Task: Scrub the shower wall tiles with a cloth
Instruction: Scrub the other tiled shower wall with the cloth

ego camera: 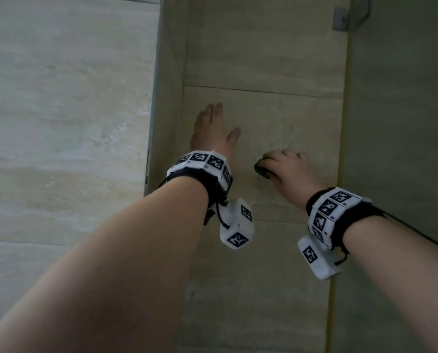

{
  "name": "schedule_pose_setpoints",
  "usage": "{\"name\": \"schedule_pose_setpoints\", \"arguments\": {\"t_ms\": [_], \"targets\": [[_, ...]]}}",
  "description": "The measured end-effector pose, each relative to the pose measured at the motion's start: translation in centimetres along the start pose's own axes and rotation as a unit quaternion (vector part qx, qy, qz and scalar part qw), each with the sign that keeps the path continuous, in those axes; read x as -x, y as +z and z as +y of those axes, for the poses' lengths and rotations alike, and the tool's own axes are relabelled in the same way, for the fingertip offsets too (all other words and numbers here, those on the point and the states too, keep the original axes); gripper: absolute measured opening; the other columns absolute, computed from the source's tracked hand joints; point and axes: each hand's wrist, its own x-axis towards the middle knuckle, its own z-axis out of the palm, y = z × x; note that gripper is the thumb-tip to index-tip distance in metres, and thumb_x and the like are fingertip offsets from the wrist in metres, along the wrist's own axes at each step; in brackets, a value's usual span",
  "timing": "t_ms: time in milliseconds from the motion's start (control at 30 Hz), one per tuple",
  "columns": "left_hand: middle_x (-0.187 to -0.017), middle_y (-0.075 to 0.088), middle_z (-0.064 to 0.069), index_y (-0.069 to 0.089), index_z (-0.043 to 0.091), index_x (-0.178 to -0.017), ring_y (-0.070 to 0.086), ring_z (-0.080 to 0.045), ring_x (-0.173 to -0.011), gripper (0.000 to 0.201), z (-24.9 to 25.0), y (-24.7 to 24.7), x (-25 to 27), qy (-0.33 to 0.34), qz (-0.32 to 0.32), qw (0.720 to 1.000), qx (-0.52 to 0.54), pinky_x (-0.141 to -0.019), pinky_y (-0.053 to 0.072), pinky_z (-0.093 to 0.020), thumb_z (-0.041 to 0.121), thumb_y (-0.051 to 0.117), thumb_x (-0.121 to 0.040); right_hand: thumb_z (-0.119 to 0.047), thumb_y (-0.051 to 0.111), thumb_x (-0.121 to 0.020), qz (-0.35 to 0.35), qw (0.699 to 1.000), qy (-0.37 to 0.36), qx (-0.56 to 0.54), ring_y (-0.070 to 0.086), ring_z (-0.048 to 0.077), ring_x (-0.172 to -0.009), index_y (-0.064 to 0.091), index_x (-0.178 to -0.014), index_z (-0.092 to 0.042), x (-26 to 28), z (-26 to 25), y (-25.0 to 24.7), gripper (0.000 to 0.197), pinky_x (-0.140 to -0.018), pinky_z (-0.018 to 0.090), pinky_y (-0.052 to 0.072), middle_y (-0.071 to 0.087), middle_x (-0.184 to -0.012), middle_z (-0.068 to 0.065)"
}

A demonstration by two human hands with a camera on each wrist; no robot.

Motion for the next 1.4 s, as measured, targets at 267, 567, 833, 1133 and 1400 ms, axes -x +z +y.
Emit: {"name": "schedule_pose_setpoints", "arguments": {"t_ms": [267, 567, 833, 1133, 1400], "targets": [[-0.162, -0.001, -0.001, 0.006, 0.019, -0.154, -0.002, -0.023, -0.148, 0.066, -5.4, 2.8, -4.8, 0.088, 0.037, 0.978, -0.183, -0.117, 0.003, -0.031, 0.047, 0.033, -0.101, 0.006, 0.082, -0.061, 0.149, 0.975, -0.162, 0.029, 0.060, 0.030, -0.075, 0.063, -0.104, -0.009, -2.3, 2.3, 4.2, 0.049, -0.066, 0.033, 0.039, 0.066, -0.106, 0.011], [-0.162, -0.002, 0.001, 0.006, 0.023, -0.154, -0.002, -0.021, -0.149, 0.059, -7.3, 5.2, -5.6, 0.100, 0.076, 0.960, -0.249, -0.117, -0.006, -0.034, 0.046, 0.022, -0.102, 0.002, 0.074, -0.076, 0.198, 0.964, -0.180, 0.013, 0.059, 0.031, -0.079, 0.065, -0.111, -0.002, -5.2, 0.2, 7.3, 0.036, -0.071, 0.037, 0.038, 0.065, -0.109, 0.014], [-0.162, -0.003, 0.001, 0.004, 0.024, -0.154, -0.003, -0.020, -0.149, 0.058, -7.7, 5.6, -5.9, 0.104, 0.095, 0.957, -0.253, -0.117, -0.007, -0.035, 0.046, 0.020, -0.103, -0.002, 0.042, -0.084, 0.124, 0.932, -0.336, 0.051, 0.050, 0.027, -0.079, 0.063, -0.112, -0.002, -2.2, -1.8, 9.9, 0.036, -0.073, 0.035, 0.040, 0.064, -0.108, 0.012], [-0.162, -0.004, 0.001, 0.003, 0.024, -0.154, -0.004, -0.020, -0.149, 0.058, -7.7, 5.6, -5.9, 0.107, 0.094, 0.957, -0.255, -0.117, -0.008, -0.034, 0.045, 0.020, -0.103, -0.001, 0.062, -0.081, 0.210, 0.950, -0.226, 0.038, 0.058, 0.029, -0.073, 0.069, -0.106, -0.003, -4.4, -0.4, 8.8, 0.026, -0.070, 0.036, 0.032, 0.067, -0.103, 0.012], [-0.162, -0.004, 0.001, 0.004, 0.023, -0.154, -0.004, -0.019, -0.148, 0.058, -7.8, 5.6, -6.0, 0.112, 0.096, 0.957, -0.249, -0.116, -0.009, -0.033, 0.045, 0.021, -0.103, -0.006, 0.043, -0.082, 0.149, 0.948, -0.260, 0.105, 0.057, 0.028, -0.082, 0.061, -0.117, -0.008, -3.5, 0.6, 8.1, 0.041, -0.076, 0.036, 0.035, 0.063, -0.112, 0.012]]}}
